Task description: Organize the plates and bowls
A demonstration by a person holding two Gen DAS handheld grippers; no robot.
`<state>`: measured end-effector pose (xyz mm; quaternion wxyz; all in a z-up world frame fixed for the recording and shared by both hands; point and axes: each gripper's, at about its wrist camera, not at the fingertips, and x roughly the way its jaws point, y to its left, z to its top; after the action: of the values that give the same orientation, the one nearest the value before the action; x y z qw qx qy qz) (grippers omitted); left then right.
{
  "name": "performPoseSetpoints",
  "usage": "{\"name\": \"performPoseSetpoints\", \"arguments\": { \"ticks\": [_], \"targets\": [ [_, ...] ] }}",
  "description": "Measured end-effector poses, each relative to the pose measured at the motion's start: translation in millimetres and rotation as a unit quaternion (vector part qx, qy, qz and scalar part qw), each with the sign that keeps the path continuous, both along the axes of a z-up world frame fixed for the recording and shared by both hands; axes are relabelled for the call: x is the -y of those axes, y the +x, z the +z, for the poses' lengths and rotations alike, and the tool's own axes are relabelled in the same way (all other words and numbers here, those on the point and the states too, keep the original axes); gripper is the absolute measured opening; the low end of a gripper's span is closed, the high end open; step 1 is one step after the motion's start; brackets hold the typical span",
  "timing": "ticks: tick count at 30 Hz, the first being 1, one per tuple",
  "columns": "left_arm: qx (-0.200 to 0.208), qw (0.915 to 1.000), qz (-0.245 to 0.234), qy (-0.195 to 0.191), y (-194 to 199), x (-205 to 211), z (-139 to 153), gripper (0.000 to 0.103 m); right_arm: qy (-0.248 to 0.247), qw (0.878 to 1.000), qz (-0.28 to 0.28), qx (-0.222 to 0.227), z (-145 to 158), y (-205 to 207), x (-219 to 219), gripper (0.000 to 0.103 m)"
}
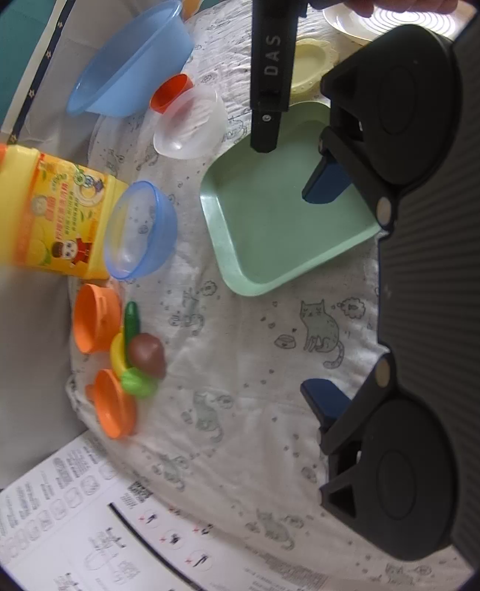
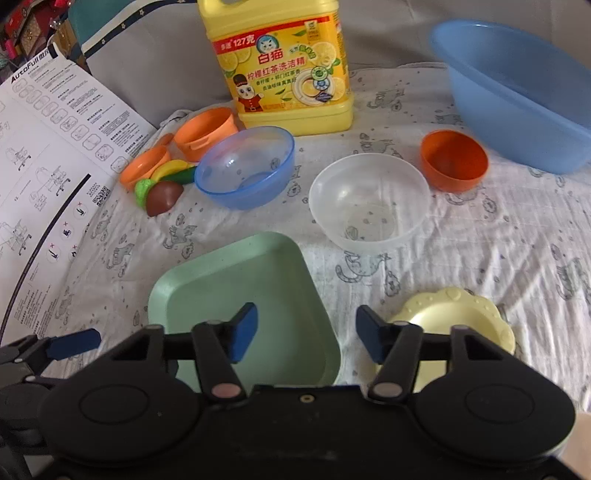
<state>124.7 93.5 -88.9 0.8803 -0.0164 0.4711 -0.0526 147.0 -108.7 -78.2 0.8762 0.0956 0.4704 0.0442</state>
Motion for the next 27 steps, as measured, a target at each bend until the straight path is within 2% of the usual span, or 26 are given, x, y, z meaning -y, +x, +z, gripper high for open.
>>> {"name": "performPoseSetpoints", "arguments": {
  "ticks": [2, 4, 7, 11, 12, 19, 20, 21, 24, 27],
  "targets": [
    [-0.006, 1.0, 0.001, -0.005, 3, 0, -3, 0.103, 0.0, 1.0, 0.006, -0.004, -5, 6, -1, 0.038],
    [-0.005, 0.9999, 0.004, -0.012, 3, -1, -3, 0.102, 0.001, 1.0, 0.01, -0.008, -9, 9, -1, 0.036],
    [-0.002, 0.9996, -0.004, -0.027, 3, 0, -3, 0.085, 0.005, 1.0, 0.01, -0.007, -15, 10, 0, 0.036],
    [-0.011, 0.9994, -0.01, -0.032, 3, 6, -9, 0.055, -0.002, 1.0, 0.016, 0.005, -17, 5, -1, 0.035],
    [-0.014, 0.9992, -0.012, -0.034, 3, 7, -11, 0.051, -0.004, 1.0, 0.017, 0.007, -17, 6, -1, 0.035],
    [-0.005, 0.9996, -0.018, -0.024, 0, 10, -12, 0.047, -0.037, 0.999, 0.03, 0.015, -17, 6, -11, 0.037],
    [-0.003, 0.9995, -0.02, -0.023, 0, 11, -12, 0.04, -0.042, 0.999, 0.028, 0.014, -16, 5, -14, 0.037],
    [-0.003, 0.9994, -0.025, -0.026, -1, 12, -11, 0.028, -0.042, 0.999, 0.027, 0.01, -15, 5, -15, 0.037],
    [0.001, 0.9996, -0.026, -0.014, -5, 13, -7, 0.029, -0.034, 0.999, 0.021, 0.002, -11, 0, -17, 0.033],
    [0.0, 0.9995, -0.023, -0.02, -9, 6, -2, 0.029, -0.021, 1.0, 0.019, 0.002, -5, -11, -18, 0.032]
  ]
}}
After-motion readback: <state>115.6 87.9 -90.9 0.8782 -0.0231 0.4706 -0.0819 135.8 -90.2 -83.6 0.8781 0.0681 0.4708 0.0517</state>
